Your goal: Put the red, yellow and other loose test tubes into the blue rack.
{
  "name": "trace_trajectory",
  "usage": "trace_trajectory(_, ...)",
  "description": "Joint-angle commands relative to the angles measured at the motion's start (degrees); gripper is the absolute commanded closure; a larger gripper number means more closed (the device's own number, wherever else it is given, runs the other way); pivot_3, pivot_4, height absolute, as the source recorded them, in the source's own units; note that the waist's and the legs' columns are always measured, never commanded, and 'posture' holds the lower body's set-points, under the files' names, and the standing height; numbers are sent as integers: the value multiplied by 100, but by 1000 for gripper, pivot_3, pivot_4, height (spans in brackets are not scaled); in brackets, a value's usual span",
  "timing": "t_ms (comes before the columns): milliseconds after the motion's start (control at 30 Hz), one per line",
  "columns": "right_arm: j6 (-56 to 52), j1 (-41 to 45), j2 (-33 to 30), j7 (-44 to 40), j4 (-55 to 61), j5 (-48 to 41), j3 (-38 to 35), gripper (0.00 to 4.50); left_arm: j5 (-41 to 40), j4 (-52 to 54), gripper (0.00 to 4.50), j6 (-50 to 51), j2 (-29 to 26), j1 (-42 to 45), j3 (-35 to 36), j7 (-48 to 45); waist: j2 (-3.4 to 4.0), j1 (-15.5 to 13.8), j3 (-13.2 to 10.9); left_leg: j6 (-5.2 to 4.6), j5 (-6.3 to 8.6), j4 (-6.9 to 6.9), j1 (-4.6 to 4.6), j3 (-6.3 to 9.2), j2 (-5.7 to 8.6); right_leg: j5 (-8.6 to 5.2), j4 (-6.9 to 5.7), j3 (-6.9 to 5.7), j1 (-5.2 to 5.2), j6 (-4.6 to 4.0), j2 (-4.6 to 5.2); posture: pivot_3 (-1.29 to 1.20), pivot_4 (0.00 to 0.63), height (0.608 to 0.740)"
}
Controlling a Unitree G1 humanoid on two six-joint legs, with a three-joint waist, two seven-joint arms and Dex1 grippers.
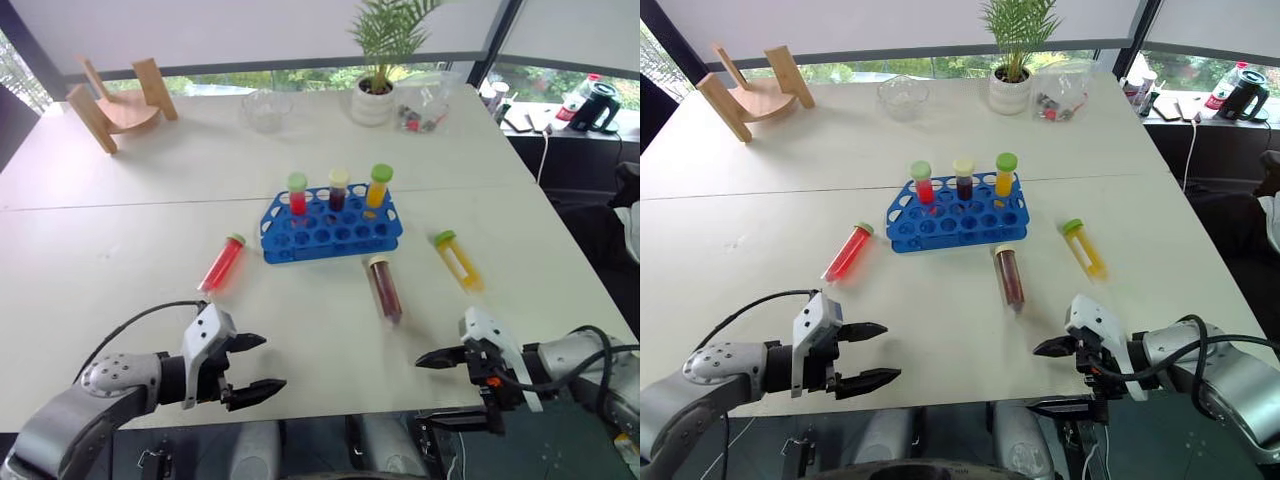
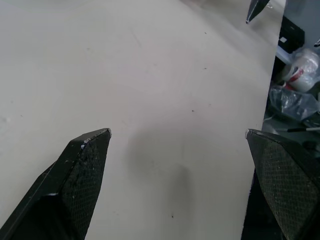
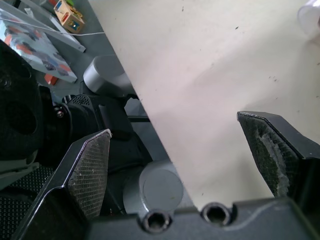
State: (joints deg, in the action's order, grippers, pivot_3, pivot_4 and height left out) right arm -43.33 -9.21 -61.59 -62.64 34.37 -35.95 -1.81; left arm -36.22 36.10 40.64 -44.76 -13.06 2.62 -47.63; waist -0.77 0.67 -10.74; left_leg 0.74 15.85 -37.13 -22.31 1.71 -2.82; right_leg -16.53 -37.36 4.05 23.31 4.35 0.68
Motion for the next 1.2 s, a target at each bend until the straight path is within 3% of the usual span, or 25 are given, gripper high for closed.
trace_trajectory(33,117,13,30,-47,-26,37,-1,0,227,70,54,-179,21,-2,-81,126,0,1,0,0,0,0,0,0,0,0,0,0,0,0,0,0,150,740)
trace_trajectory(633,104,271,-34,0,-299,192,-19,0,522,-165,54,-378,193,387,-344,208,1,-7,0,0,0,0,0,0,0,7,-2,-1,0,13,0,0,150,740)
trace_trajectory(833,-637,73,-191,238,-152,-249,-944,0,112,-244,54,46,607,614,-211,506,2,-6,1,0,0,-1,0,1,1,10,-5,0,-1,18,0,0,150,740)
trace_trajectory(967,-2047,1695,-479,560,-743,-1508,-1918,0,-215,-474,54,423,218,1591,-96,44,7,19,-5,4,-4,-16,3,3,1,18,-23,0,-1,17,-2,0,150,740)
trace_trajectory(1067,-2172,2810,-820,674,-1398,-1326,-1714,0,-460,-576,54,638,-200,2385,-99,-402,8,23,-4,10,-8,-12,11,1,2,22,-24,0,-1,1,-5,0,150,740)
trace_trajectory(1133,-2065,3527,-1133,551,-1851,-899,-1060,0,-416,-721,54,580,-447,2944,-175,-714,7,7,-4,10,-8,0,10,1,1,19,-18,0,0,2,-4,0,150,740)
trace_trajectory(1200,-2148,4617,-1304,252,-2375,-199,189,0,-220,-977,54,270,-692,3512,-234,-1151,9,9,-4,10,-8,2,-4,-2,1,23,-17,0,14,14,-3,0,150,740)
